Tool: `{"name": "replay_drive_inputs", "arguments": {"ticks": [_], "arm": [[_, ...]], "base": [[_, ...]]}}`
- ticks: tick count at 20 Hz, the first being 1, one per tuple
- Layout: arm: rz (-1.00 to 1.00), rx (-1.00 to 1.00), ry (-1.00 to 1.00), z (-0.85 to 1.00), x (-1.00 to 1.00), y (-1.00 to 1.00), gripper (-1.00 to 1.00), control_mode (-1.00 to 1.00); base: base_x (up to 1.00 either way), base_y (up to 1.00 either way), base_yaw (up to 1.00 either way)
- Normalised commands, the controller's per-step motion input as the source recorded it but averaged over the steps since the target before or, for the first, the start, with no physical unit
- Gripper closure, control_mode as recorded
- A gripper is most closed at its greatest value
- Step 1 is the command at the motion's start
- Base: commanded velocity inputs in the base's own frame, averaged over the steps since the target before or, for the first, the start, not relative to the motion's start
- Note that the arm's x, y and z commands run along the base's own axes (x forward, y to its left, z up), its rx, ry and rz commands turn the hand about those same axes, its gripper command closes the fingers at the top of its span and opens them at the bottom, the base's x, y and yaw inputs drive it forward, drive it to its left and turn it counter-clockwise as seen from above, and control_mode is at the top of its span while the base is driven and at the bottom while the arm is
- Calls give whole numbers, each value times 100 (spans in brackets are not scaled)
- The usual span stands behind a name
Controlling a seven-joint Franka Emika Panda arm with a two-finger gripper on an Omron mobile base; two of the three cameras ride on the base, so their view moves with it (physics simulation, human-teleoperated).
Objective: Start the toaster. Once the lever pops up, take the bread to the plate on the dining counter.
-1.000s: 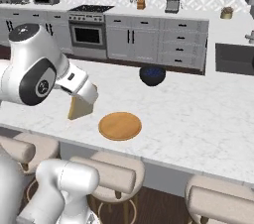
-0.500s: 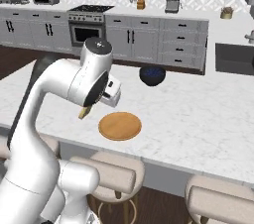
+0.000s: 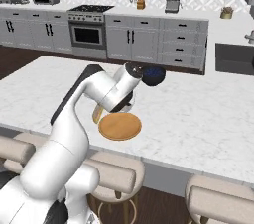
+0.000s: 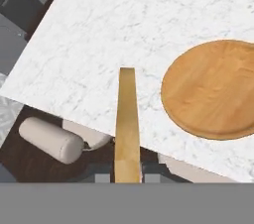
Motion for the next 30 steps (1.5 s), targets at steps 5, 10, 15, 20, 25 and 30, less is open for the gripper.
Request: {"name": "replay_drive_inputs", "arguments": {"ticks": [5, 10, 15, 20, 25, 30], "arm": [[0, 7, -17, -67, 48, -3, 100, -100], [-3, 1, -8, -61, 47, -12, 100, -100], [-2, 3, 0, -52, 49, -17, 100, -100], [0, 2, 0, -50, 50, -7, 100, -100], [0, 3, 0, -35, 64, -4, 100, -100], [0, 2, 0, -40, 38, -7, 100, -100]], "base": [[0, 0, 0], [0, 0, 0], [0, 0, 0], [0, 0, 0], [0, 0, 0], [0, 0, 0]]}}
